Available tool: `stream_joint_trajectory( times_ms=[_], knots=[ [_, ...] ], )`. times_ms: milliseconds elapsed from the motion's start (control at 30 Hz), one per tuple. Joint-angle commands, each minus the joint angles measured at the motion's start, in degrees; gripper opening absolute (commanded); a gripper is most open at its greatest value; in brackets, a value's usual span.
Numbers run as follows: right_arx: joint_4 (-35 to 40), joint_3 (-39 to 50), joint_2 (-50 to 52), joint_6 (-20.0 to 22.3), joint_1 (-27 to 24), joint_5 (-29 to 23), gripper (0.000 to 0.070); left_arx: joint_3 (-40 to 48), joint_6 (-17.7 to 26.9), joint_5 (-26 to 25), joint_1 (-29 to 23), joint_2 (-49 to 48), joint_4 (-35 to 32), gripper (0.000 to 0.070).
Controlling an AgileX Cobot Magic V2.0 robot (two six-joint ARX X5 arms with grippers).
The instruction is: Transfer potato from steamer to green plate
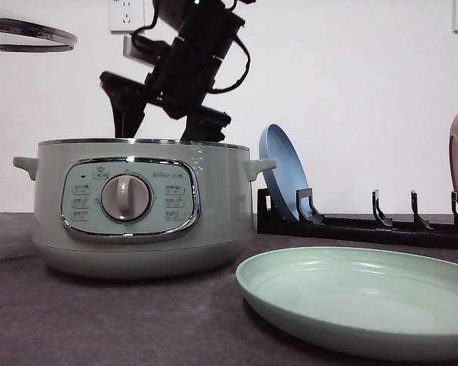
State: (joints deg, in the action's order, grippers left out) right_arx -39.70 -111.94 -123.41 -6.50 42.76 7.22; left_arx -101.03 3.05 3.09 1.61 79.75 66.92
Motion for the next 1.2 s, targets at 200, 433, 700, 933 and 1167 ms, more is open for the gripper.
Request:
stream_joint_trajectory(
  times_ms=[200, 433, 700, 933, 1167],
  knots=[
    [-0.6, -1.6, -3.6, -0.7, 1.0, -1.7, 0.0538, -1.6, -0.1, 0.2, -0.1, -0.7, -2.1, 0.0000],
    [-0.9, -1.6, -5.3, -1.0, 1.0, -1.7, 0.0538, -1.6, -0.1, 0.2, -0.1, -0.7, -2.1, 0.0000],
    [-1.8, -1.6, -5.4, -1.0, 1.0, -1.5, 0.0369, -1.6, -0.1, 0.2, -0.1, -0.7, -2.1, 0.0000],
    [-2.3, -1.7, -5.3, -1.0, 1.0, -1.2, 0.0280, -1.6, -0.1, 0.2, -0.1, -0.7, -2.1, 0.0000],
    [-3.7, -3.6, -1.2, 1.1, 0.8, -1.4, 0.0245, -1.6, -0.1, 0.2, -0.1, -0.7, -2.2, 0.0000]
  ],
)
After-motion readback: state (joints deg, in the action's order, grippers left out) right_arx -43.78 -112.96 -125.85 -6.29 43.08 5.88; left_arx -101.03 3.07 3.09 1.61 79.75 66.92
